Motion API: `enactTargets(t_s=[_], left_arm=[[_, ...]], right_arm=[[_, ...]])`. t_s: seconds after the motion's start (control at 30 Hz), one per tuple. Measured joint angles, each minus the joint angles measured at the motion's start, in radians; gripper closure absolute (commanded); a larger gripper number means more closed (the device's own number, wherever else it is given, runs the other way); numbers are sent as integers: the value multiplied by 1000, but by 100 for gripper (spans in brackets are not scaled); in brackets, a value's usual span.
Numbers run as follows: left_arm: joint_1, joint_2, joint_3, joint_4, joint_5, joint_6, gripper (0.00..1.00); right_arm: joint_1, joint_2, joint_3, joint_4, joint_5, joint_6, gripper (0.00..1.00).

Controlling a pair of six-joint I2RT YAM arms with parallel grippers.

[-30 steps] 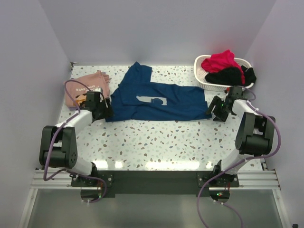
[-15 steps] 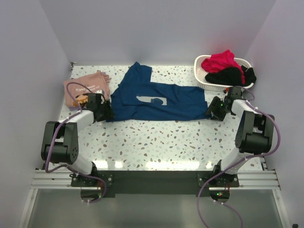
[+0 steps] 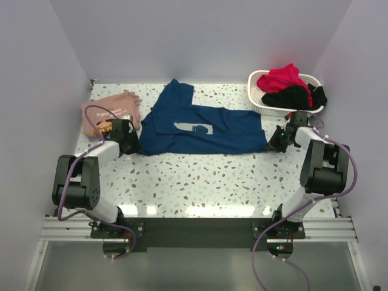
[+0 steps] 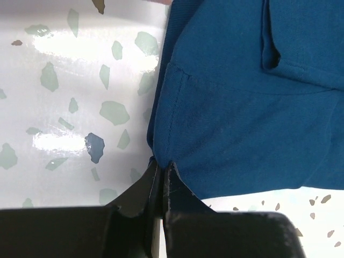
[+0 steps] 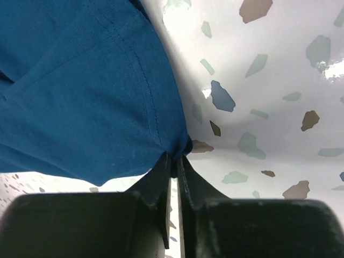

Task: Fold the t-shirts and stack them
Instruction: Fold the tshirt

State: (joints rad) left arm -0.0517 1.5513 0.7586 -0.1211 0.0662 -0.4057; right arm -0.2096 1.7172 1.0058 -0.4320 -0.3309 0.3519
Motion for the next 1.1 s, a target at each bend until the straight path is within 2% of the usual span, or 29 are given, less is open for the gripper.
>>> enactTargets(t_s=[0.07,0.23,0.47,0.8,0.87,0.93,0.97,1.0,1.03,1.07,1.1], left_arm=[[3,-11,0,-2,-3,0,100],[13,-80,0,-18,-48,-1,100],[14,-152,-10,-27,-104,-4,100],[15,-238,-90,-87,-142,-55,100],[15,-272,-107,-103,-155,-66,100],[15,-317,-122,-123,-171,-78,92],[15,-343,-125,-135,-183,-83,82],[15,-367,-127,-145,-199,-85,77],[16,-392,-127,-156,-218,-90,69],[18,-411,-127,-162,-234,-93,49],[21,-436,-127,-168,-256,-92,41]], right_arm=[[0,0,4,-8,6,-5,100],[0,-19,51,-61,57,-27,100],[0,-136,82,-126,135,-61,100],[2,-198,13,-180,197,-80,100],[3,-223,-10,-192,207,-80,91],[10,-245,-28,-200,215,-82,78],[18,-256,-34,-204,224,-84,72],[27,-267,-39,-208,237,-84,66],[36,-281,-43,-211,251,-88,56],[42,-294,-44,-214,264,-90,52],[47,-306,-44,-215,271,-94,46]])
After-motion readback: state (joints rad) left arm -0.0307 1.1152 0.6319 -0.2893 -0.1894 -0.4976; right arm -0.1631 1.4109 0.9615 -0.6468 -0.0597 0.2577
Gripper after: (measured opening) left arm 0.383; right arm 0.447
